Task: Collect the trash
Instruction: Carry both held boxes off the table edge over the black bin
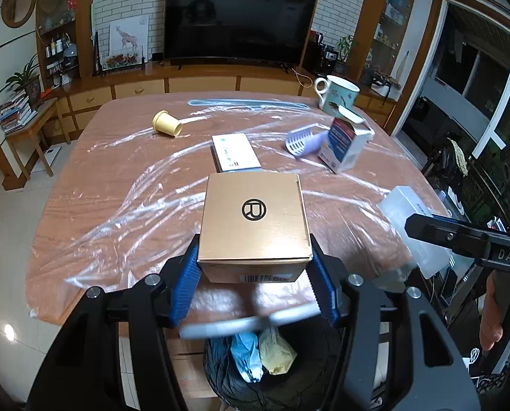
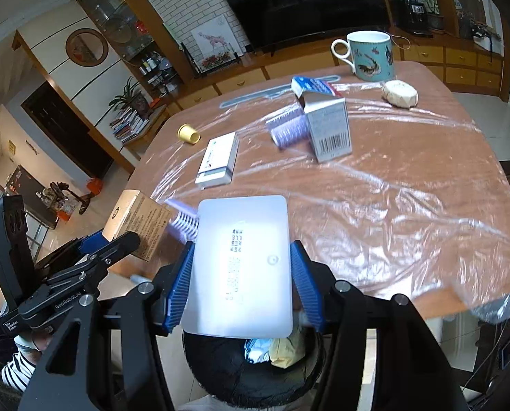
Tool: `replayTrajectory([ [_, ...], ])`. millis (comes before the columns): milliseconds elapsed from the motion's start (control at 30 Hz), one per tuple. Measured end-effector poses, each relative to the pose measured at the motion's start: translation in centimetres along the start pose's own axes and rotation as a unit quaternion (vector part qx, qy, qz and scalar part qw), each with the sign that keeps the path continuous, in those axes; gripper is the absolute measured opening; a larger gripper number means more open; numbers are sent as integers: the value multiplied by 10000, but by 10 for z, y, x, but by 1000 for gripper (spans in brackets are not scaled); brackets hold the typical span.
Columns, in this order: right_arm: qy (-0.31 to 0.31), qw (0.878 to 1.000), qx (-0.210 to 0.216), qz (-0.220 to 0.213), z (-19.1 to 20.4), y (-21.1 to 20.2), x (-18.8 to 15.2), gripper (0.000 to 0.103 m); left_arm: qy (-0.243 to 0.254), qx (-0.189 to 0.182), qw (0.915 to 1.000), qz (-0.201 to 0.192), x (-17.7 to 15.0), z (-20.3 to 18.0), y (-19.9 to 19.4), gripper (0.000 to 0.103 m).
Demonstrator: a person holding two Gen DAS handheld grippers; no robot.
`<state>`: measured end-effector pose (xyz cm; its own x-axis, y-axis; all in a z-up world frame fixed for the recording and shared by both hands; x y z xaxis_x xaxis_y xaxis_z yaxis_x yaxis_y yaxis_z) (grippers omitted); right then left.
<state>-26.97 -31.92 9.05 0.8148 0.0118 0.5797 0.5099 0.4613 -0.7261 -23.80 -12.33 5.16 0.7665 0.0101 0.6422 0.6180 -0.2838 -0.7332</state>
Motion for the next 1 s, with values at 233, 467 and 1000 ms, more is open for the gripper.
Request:
replayTrajectory([
  [233,-17,9999,100,125,8,-3,-23,54,42,14,9999,129,-25,-8,-7,59],
  [467,11,9995,172,276,12,-5,-49,54,88,36,9996,279,-47,-13,-11,59],
  [1000,3,9988,210,451,13,-11,-77,54,361,127,9986,375,-82,-28,-23,59],
])
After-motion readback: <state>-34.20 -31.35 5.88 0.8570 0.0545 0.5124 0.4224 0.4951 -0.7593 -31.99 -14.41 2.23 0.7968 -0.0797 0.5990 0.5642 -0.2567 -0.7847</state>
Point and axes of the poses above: each gripper's, at about its wrist camera, not at the fingertips, and y roughly the way its jaws point, z to its left, x to its top, the point moved 5 cm from there along y, roughly the way its jaws point, and after that the axes turned 7 degrees about -y, right-handed, at the moved point
